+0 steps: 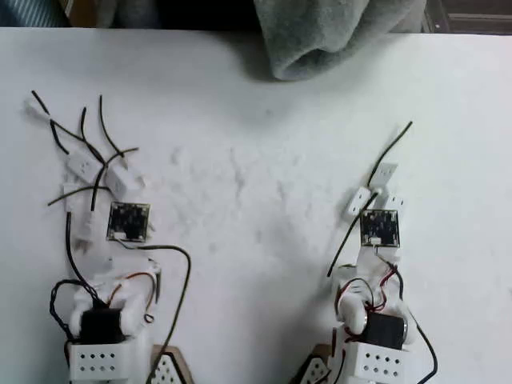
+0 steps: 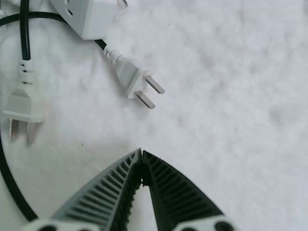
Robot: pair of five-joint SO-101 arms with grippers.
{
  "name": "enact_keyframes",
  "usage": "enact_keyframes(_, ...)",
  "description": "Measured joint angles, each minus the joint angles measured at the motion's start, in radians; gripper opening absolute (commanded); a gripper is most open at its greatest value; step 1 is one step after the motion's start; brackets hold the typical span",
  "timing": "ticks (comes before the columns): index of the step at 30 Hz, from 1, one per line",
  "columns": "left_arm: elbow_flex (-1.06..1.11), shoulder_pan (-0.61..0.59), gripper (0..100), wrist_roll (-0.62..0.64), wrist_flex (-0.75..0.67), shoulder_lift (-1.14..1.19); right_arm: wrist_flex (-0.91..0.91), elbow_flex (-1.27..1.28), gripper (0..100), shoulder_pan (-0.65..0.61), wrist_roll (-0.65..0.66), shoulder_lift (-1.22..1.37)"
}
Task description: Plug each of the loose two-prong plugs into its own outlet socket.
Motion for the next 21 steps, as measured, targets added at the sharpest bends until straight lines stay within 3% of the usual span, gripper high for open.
enact_keyframes(15, 0.0, 0.0, 2, 0.0, 0.0, 0.0, 0.0, 0.0, 2.3, -0.006, -0.002, 0.0)
enact_keyframes(21, 0.0, 0.0, 2, 0.0, 0.0, 0.0, 0.0, 0.0, 2.1, -0.235, -0.002, 0.0)
